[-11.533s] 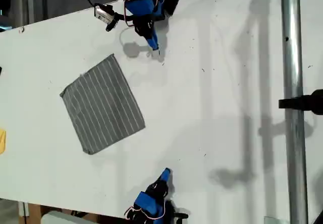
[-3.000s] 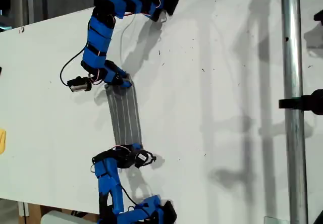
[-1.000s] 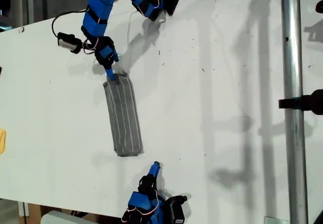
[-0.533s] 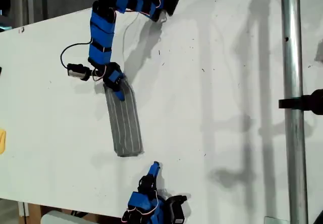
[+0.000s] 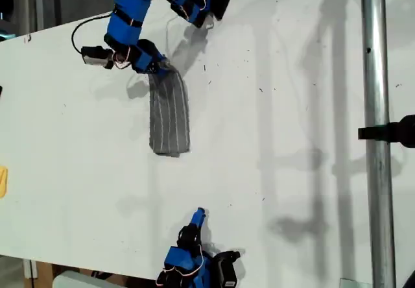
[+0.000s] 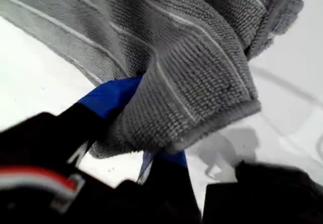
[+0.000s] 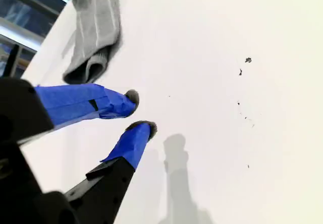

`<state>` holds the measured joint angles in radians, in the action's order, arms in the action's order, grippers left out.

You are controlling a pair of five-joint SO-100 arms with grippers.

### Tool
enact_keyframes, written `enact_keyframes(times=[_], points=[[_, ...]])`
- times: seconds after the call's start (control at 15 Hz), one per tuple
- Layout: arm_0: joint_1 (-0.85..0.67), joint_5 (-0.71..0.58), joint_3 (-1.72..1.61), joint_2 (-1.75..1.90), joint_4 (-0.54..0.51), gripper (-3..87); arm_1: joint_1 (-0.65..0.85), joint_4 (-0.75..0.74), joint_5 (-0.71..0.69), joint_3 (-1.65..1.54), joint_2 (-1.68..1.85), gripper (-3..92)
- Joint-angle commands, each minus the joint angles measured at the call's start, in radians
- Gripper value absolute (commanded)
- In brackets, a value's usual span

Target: Grasp corners of a towel and fold twice.

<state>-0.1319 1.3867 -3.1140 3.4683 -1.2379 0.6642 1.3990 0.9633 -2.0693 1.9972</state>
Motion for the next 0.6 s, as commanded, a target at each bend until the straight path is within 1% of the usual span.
enact_keyframes(times=[0.0, 0.07, 0.13, 0.2, 0.27, 0.33, 0.4, 0.47, 0.53], points=[[-0.025, -0.005, -0.006, 0.005, -0.002, 8.0, -0.081, 0.172, 0.063, 0.055, 0.256, -0.2], [-0.025, -0.003, -0.006, 0.005, -0.002, 8.1, -0.143, 0.060, 0.100, 0.078, 0.173, -0.2], [-0.025, -0.005, -0.006, 0.005, 0.000, 8.4, -0.204, -0.075, 0.118, 0.161, -0.031, -0.2], [-0.025, -0.002, -0.006, 0.005, 0.000, 8.4, -0.249, -0.146, 0.135, 0.318, -0.233, -0.2], [-0.025, 0.015, -0.006, 0.005, -0.006, 8.5, -0.295, -0.235, 0.140, 0.471, -0.354, 11.7], [-0.023, 0.071, -0.005, 0.005, -0.032, 10.5, -0.310, -0.250, 0.133, 0.632, -0.425, 34.7], [-0.020, 0.120, -0.005, 0.005, -0.051, 12.3, -0.308, -0.296, 0.137, 0.680, -0.396, 30.6], [-0.009, 0.149, -0.005, 0.005, -0.051, 13.7, -0.308, -0.385, 0.120, 0.643, -0.281, 21.0], [-0.002, 0.156, -0.005, 0.005, -0.051, 15.5, -0.296, -0.436, 0.112, 0.568, -0.179, 15.5]])
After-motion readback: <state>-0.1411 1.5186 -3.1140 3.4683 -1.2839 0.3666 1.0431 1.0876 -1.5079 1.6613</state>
